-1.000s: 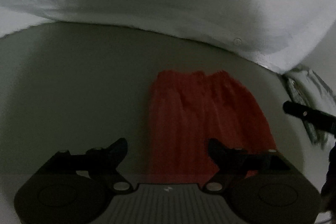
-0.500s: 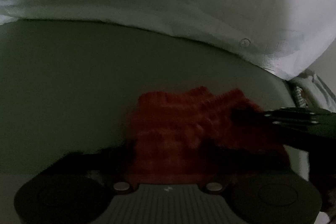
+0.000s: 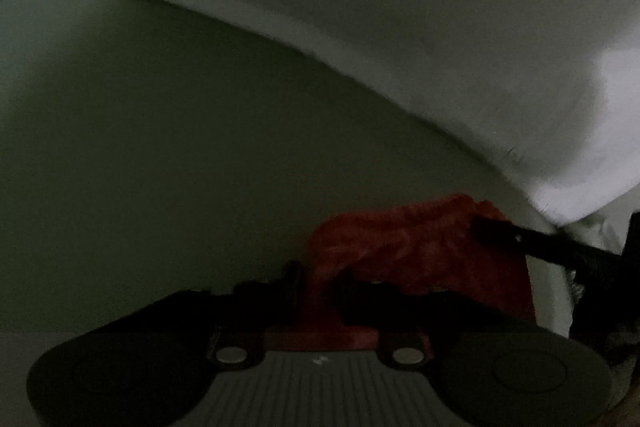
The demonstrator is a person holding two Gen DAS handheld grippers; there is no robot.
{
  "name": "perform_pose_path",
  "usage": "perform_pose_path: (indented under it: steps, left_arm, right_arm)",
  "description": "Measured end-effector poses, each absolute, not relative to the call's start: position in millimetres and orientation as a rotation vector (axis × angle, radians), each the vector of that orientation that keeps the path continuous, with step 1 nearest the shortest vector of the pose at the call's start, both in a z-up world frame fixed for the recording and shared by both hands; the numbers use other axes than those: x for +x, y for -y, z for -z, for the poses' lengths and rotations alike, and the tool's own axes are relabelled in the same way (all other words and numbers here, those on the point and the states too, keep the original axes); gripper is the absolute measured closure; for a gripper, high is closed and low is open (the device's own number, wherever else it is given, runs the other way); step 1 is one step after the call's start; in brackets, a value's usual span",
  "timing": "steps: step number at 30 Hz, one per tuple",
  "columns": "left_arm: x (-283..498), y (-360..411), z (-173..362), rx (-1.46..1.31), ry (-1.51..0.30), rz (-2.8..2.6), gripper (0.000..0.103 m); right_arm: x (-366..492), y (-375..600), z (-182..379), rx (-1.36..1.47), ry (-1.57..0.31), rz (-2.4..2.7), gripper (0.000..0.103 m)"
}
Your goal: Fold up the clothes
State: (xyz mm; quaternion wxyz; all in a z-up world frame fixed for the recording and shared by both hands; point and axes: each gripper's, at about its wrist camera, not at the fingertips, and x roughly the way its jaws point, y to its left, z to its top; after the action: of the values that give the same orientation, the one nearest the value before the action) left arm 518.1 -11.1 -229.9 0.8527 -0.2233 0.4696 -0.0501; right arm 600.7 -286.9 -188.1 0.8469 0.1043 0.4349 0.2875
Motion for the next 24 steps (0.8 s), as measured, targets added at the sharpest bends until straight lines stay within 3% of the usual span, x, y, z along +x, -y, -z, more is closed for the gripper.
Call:
perform_pose_path:
  steps: [3, 5, 7, 9, 19, 24]
  left_arm:
    - [521, 23, 226, -0.399, -0.978, 0.090, 0.052]
    - [516, 25, 220, -0.380, -0.966, 0.052, 0.031]
    - [509, 27, 213, -0.368, -0.951, 0.021, 0.019]
    - [496, 29, 208, -0.367, -0.950, 0.002, 0.017]
    - [385, 67, 202, -0.310, -1.055, 0.018, 0.016]
    - [326, 78, 211, -0.451, -1.135, 0.096, 0.016]
  right_arm:
    - [600, 282, 192, 0.120, -0.920, -0.538, 0.090]
    - [591, 280, 186, 0.068, -0.901, -0.507, 0.079]
    - [576, 278, 176, 0.024, -0.871, -0.474, 0.071]
    - [555, 282, 163, 0.005, -0.835, -0.431, 0.050]
    - [416, 322, 175, -0.061, -0.962, -0.292, 0.048]
    - [357, 357, 183, 0.115, -1.020, -0.223, 0.049]
